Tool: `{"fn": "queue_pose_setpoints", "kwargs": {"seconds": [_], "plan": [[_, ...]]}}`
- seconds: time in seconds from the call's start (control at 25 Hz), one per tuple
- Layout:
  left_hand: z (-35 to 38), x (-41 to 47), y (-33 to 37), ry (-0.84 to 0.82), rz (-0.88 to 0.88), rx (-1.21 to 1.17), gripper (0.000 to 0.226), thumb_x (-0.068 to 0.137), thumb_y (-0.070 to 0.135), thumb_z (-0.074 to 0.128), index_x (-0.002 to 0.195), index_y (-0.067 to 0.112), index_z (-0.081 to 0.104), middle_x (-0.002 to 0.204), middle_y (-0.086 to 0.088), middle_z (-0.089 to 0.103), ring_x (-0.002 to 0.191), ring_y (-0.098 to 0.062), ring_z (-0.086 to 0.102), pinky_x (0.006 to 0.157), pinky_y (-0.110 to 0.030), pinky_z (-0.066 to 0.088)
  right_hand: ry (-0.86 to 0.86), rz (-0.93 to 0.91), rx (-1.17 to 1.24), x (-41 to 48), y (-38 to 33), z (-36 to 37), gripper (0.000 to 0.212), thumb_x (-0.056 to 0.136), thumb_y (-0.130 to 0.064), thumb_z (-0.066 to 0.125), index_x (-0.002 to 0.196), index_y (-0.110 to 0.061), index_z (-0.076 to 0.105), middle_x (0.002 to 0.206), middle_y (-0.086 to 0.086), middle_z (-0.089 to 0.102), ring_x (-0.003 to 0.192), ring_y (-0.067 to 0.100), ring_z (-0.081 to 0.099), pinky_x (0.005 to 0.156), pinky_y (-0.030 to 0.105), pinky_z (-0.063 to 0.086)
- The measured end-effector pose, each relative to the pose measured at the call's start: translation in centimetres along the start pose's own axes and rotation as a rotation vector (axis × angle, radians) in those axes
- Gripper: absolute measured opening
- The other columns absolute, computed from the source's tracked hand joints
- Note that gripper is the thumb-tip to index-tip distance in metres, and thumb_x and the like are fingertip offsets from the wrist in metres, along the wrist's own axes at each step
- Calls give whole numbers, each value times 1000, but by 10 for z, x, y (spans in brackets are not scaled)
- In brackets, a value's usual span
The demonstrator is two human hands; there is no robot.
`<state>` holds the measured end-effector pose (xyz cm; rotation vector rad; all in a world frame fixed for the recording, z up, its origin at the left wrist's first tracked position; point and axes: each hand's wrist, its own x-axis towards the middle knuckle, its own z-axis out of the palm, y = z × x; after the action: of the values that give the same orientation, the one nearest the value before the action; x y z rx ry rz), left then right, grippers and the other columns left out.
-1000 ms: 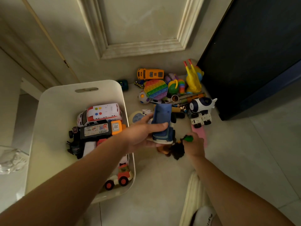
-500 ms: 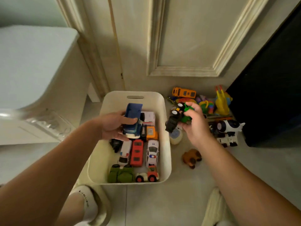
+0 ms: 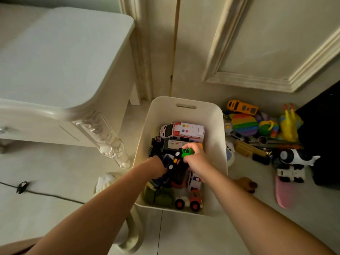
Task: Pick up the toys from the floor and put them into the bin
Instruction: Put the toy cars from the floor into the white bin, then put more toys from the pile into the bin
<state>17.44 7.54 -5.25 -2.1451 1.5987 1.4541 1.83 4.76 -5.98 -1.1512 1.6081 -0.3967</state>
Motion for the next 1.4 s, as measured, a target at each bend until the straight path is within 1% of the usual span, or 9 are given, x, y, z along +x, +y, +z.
{"fn": "queue_pose_setpoints", "kwargs": {"seconds": [0.16,0.32,0.64,0.72,0.84,0.96,1.2,1.28,1.4], "plan": [[4,10,-6,77,-32,259,57,90,13,56,142,8,32,135,-16,49,120,-32,52,101,-41,45,-79,59,-294,12,16,3,41,82,-3,54,98,-40,54,123,0,40,101,30,57,61,32,48],[10,14,-9,37,-27,449,57,91,7,53,143,11,30,133,-16,49,120,-32,52,100,-45,47,-152,49,-574,14,27,2,44,83,-10,59,117,-38,51,132,3,37,118,29,45,88,38,52],[-6,10,11,99,114,308,46,92,13,50,137,13,40,123,-14,53,106,-28,56,82,-32,47,-362,-53,-755,2,35,-5,66,92,-7,45,152,-22,22,148,20,35,126,36,46,99,36,45],[-12,5,29,147,168,246,46,93,12,46,139,17,42,127,-11,54,106,-26,58,80,-29,48,-292,-69,-645,-1,22,-12,61,95,-6,41,151,-23,25,150,15,37,122,29,50,94,33,48],[-17,0,70,226,297,153,41,97,11,41,137,21,47,130,-5,57,102,-21,60,73,-24,47,28,-212,-396,-3,-8,-42,42,98,-14,40,136,-27,49,133,5,57,78,6,57,57,17,42],[-12,-5,116,304,420,-82,32,99,20,40,125,26,57,120,1,63,96,-14,60,71,-22,44,309,-265,-82,0,-19,-97,29,97,-17,41,109,-31,62,110,-1,67,85,11,64,72,29,55],[36,-9,189,137,643,-299,25,96,23,49,116,31,62,108,12,66,101,-7,62,84,-26,53,455,155,139,15,66,-197,25,90,-12,50,82,-33,61,103,7,68,90,24,65,81,41,55],[54,-2,199,62,633,-286,26,96,24,49,117,32,61,114,10,65,104,-8,61,91,-30,52,381,335,-69,21,111,-199,22,88,-20,57,108,-26,65,113,10,64,95,27,61,84,38,52],[70,16,205,1,552,-246,33,95,19,48,122,35,58,123,8,62,105,-10,60,79,-22,51,229,527,-102,22,161,-173,71,85,-41,65,146,-23,33,143,16,40,117,32,52,95,38,47]]}}
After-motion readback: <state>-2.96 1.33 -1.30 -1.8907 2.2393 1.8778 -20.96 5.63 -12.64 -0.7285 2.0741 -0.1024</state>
